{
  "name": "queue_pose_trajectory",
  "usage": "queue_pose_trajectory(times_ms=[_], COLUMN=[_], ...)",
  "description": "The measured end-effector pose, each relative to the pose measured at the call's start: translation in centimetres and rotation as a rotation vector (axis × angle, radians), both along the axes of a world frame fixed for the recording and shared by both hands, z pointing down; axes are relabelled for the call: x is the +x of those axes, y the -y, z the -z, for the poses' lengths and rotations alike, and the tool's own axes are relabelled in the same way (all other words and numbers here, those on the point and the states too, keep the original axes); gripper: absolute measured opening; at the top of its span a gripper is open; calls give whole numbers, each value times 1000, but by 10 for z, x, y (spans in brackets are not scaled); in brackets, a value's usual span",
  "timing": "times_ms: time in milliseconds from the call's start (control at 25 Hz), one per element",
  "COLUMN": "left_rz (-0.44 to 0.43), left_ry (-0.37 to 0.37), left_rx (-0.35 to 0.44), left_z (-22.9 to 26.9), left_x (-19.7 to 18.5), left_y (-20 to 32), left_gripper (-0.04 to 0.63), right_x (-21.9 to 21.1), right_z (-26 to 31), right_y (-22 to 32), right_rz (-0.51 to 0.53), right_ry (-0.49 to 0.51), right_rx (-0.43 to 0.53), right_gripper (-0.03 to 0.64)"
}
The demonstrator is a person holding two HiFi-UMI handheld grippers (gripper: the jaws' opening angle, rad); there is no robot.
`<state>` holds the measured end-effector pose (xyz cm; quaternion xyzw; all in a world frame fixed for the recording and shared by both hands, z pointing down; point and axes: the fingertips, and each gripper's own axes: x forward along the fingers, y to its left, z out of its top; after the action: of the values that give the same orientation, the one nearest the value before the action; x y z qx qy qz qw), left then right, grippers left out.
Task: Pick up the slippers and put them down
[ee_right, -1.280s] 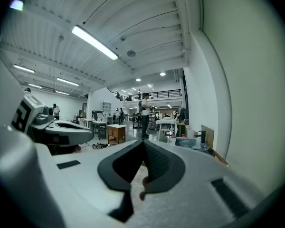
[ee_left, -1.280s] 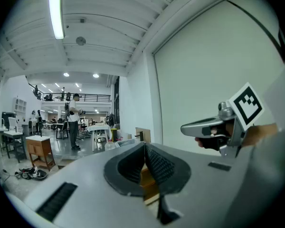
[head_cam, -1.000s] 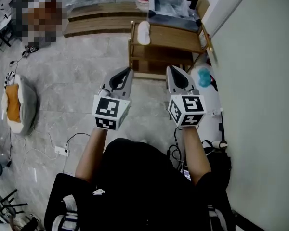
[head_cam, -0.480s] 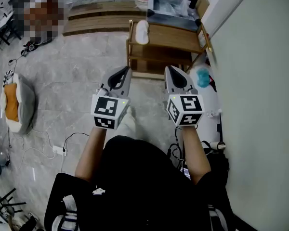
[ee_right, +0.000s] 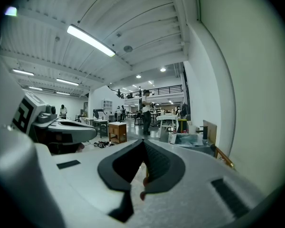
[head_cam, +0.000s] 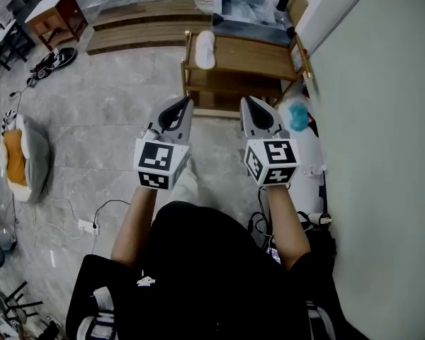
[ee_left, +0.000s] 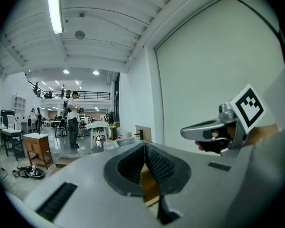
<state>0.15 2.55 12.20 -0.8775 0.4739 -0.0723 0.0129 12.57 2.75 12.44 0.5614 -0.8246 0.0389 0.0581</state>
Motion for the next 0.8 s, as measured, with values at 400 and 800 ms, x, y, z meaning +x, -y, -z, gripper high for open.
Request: queue_pose_trajectory(times_ms=[400, 800], left_rz=[-5, -17], left_ry=[-5, 33], left_rx=[-29, -54], left_z=[-7, -9], left_x=[3, -10], left_y=[78, 176], left_gripper=[6, 6], right_x=[1, -13], right_z=[-9, -11], right_y=[76, 172], right_rz=[3, -5], right_ry=[-6, -6], right_rx=[-28, -69], right_gripper=[-2, -2])
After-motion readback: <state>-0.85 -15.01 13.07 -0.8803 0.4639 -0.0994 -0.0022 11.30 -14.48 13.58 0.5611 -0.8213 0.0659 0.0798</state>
